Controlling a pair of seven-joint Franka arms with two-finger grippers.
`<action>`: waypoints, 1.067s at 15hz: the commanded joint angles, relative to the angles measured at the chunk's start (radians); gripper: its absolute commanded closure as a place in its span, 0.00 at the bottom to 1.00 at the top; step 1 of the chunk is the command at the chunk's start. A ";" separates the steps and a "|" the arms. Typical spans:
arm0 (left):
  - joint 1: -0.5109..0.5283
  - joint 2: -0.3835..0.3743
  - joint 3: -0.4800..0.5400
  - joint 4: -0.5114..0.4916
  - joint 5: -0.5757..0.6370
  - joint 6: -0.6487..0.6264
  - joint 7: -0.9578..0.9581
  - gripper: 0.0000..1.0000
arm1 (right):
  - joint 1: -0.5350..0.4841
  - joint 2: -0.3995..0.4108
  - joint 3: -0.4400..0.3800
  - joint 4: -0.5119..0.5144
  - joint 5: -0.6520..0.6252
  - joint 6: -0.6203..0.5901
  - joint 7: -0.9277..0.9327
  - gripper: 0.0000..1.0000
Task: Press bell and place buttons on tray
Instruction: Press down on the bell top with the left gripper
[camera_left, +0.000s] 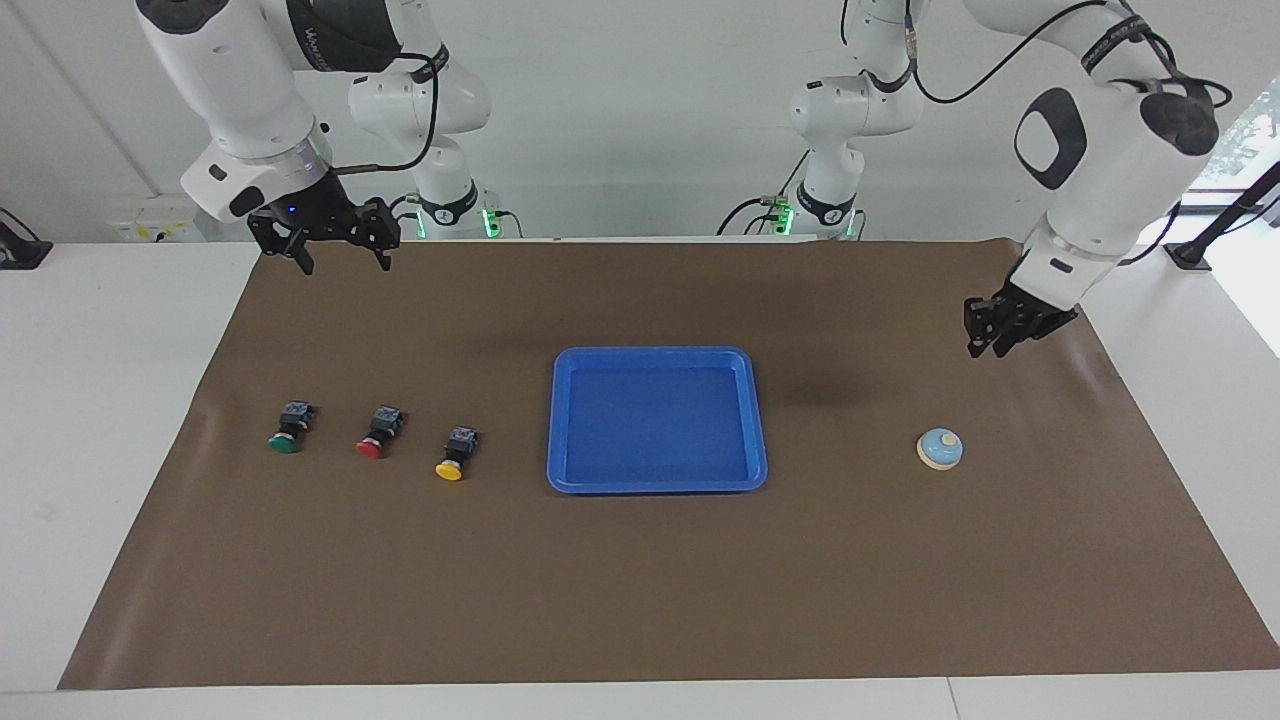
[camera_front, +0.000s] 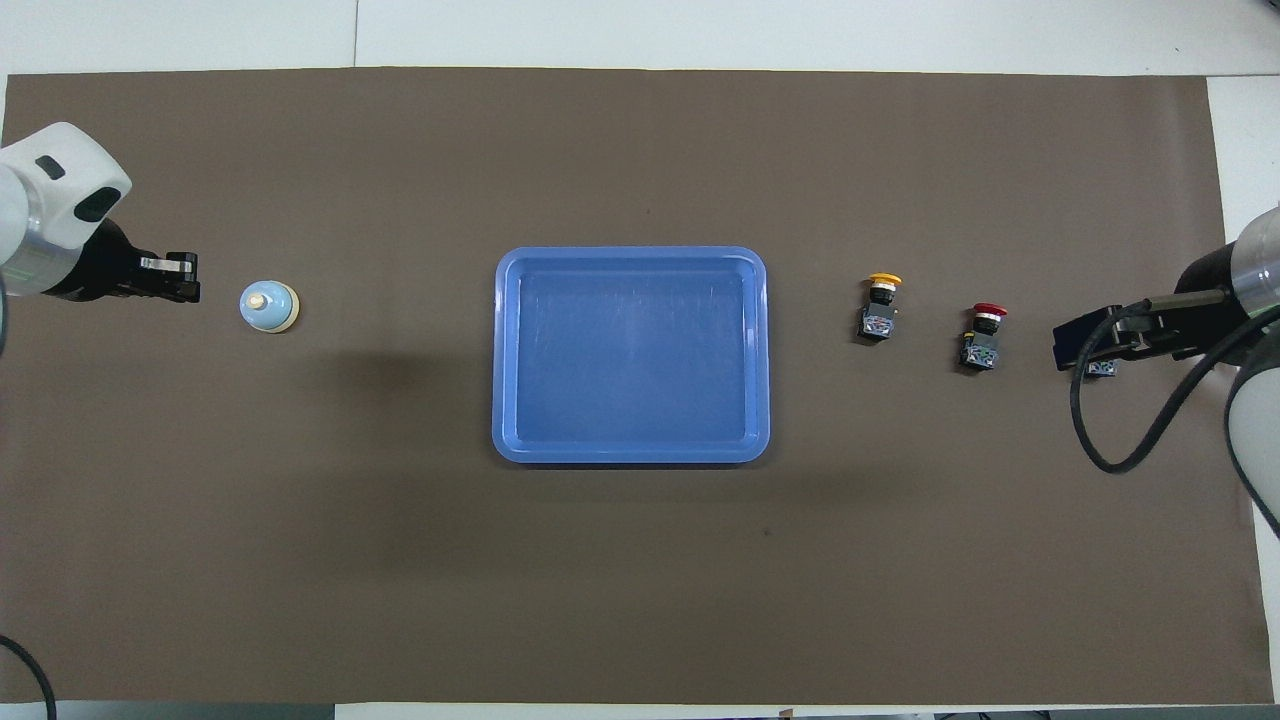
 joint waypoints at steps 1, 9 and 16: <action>0.007 0.015 0.004 -0.021 0.001 0.061 0.008 1.00 | -0.011 -0.003 0.003 -0.002 0.009 -0.007 -0.016 0.00; 0.007 0.072 0.006 -0.087 0.003 0.158 0.007 1.00 | -0.011 -0.003 0.003 -0.002 0.009 -0.007 -0.018 0.00; 0.009 0.107 0.007 -0.119 0.001 0.233 0.007 1.00 | -0.011 -0.003 0.003 -0.002 0.009 -0.007 -0.018 0.00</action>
